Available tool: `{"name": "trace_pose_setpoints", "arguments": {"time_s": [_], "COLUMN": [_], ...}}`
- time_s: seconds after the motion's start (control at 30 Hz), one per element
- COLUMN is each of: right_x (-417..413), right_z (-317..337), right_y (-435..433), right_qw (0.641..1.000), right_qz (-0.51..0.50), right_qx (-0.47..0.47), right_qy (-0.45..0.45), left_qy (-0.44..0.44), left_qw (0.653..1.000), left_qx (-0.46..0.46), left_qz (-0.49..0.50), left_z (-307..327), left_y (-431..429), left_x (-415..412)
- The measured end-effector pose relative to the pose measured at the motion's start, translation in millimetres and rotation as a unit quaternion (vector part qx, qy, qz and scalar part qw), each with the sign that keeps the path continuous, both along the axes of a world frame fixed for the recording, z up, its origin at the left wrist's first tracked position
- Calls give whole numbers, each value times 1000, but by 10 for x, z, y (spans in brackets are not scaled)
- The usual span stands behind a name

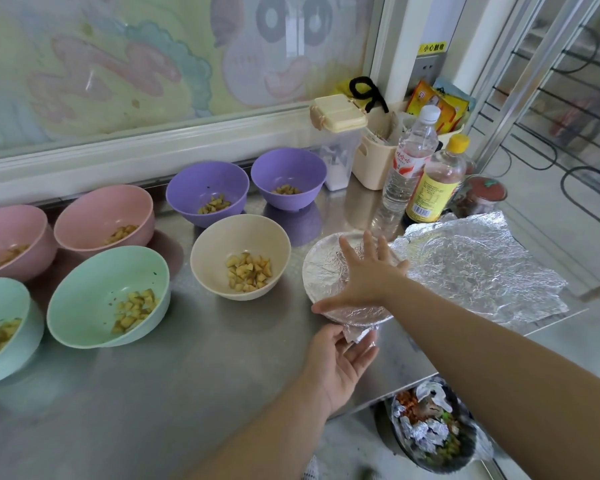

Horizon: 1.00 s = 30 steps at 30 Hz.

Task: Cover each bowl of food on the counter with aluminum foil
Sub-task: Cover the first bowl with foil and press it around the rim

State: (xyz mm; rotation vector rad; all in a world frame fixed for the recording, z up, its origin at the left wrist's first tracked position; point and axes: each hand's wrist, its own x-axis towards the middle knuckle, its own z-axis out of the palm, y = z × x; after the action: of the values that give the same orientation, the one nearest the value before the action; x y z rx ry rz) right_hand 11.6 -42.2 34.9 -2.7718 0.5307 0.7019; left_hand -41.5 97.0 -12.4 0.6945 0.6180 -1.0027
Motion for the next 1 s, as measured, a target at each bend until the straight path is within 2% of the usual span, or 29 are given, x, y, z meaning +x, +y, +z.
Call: {"name": "trace_pose_setpoints", "arguments": {"time_s": [0.33,0.5,0.63,0.83,1.0], "right_x": [6,2,-2,-5,-16], "right_z": [-17,-25,-26,-38,-55], "right_y": [-10,-10,-13,-10,-8], "right_qw": [1000,1000,1000,1000,1000], "right_qz": [5,6,6,6,5], "right_qx": [0,-1,1,-4,-8], "right_qy": [5,4,6,3,-2], "left_qy": [-31,-93,-106,-91,-36], "left_qw": [999,994,986,982,989], "left_qx": [26,61,114,153,144], "left_qz": [20,-18,-56,-62,-22], "left_z": [-46,-41,-41,22,135], "left_y": [45,50,17,-33,-34], "left_x": [-7,-22,38,90,111]}}
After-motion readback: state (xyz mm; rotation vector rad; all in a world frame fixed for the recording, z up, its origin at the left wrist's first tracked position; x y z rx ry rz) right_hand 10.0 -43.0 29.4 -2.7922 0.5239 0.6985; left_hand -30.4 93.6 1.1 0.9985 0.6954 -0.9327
